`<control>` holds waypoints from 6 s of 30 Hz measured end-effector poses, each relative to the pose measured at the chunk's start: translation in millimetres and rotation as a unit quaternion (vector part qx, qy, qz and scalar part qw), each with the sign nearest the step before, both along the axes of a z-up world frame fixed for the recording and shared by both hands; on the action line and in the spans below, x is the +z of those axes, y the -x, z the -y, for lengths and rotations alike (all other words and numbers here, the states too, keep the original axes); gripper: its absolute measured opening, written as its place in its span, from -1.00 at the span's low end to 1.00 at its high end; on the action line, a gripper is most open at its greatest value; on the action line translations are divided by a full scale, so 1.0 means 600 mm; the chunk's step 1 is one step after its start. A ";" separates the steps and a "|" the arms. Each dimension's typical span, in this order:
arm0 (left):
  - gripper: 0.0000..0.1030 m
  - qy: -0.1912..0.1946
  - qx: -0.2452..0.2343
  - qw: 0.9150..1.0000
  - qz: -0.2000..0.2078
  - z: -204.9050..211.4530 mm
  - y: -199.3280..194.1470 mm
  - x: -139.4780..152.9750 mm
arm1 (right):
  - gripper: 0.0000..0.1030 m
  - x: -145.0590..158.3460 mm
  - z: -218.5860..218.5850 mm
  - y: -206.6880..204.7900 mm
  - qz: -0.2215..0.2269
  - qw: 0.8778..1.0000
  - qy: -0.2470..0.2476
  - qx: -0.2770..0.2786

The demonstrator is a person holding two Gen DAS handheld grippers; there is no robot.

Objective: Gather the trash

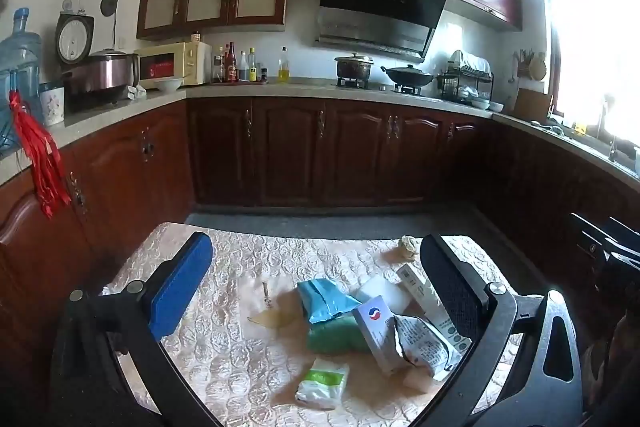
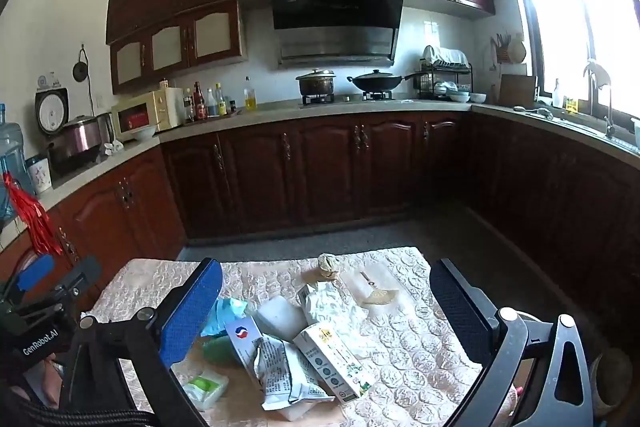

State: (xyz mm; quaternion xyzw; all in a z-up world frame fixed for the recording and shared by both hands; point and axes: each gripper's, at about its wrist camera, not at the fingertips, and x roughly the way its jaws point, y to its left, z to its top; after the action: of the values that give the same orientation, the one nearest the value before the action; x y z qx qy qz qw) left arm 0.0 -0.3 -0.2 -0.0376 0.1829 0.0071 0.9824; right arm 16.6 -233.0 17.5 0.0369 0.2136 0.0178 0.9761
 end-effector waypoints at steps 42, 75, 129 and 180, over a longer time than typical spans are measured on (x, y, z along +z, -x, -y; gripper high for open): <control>1.00 0.006 0.000 1.000 -0.002 -0.005 -0.005 0.000 | 0.99 0.007 -0.002 -0.010 -0.013 1.000 0.010 -0.002; 1.00 0.060 0.002 0.997 -0.053 -0.008 -0.015 -0.011 | 0.99 -0.011 -0.001 -0.021 -0.034 0.999 0.012 -0.004; 1.00 0.036 0.008 0.997 -0.071 -0.003 -0.064 -0.068 | 0.99 -0.084 -0.001 -0.074 -0.113 0.993 0.028 0.004; -0.38 -0.006 -0.152 0.916 -0.372 0.024 -0.168 -0.340 | -0.55 -0.336 0.072 -0.359 -0.344 0.915 -0.188 0.090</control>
State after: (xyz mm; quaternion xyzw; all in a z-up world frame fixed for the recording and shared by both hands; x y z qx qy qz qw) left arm 100.8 -14.9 -204.3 0.0019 0.5385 -0.1274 0.8330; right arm 232.2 -276.1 -184.0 0.2045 0.5314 0.1315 0.8115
